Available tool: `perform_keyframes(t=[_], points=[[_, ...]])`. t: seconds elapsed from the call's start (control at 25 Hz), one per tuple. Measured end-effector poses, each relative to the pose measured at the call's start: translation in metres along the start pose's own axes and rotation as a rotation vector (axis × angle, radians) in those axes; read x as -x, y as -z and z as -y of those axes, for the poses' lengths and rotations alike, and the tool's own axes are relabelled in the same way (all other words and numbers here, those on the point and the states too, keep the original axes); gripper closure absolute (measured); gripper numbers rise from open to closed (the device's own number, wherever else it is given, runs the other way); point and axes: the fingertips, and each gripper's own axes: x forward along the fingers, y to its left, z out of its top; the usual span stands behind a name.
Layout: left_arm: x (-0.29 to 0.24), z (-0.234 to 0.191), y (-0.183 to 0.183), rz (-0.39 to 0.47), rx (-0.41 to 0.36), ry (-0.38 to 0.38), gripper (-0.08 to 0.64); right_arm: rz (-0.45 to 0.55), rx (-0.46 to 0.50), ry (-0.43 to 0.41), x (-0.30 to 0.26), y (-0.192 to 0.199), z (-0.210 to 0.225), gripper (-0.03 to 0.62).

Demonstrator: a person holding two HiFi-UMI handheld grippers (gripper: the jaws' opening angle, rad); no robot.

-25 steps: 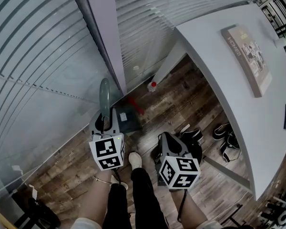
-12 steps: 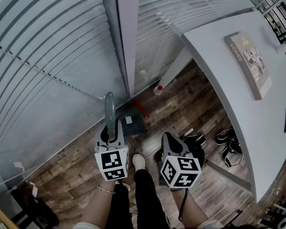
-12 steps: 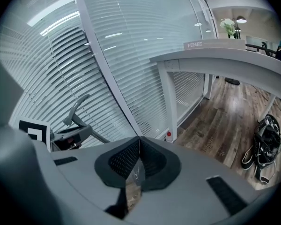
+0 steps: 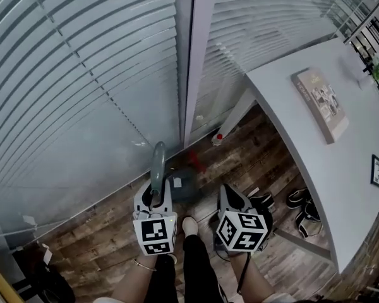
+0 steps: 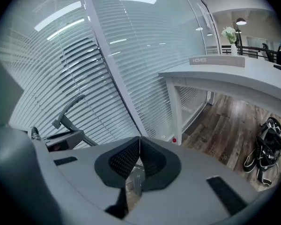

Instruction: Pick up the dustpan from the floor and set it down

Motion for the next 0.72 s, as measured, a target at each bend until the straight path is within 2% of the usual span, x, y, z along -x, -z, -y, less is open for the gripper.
perform_keyframes(t=[0.24,0.52,0.72], points=[[0.041,-0.009,-0.031,0.034,0.013,-0.024,0.466,0.051,0.105,-0.068,0.024,-0.034,-0.038,0.560],[0.100,-0.040,-0.077,0.094,0.058,-0.080,0.466,0.100,0.208,-0.165,0.056,-0.068,-0.110,0.560],[0.150,-0.066,-0.102,0.144,0.072,-0.134,0.468,0.120,0.289,-0.261,0.072,-0.074,-0.166,0.560]])
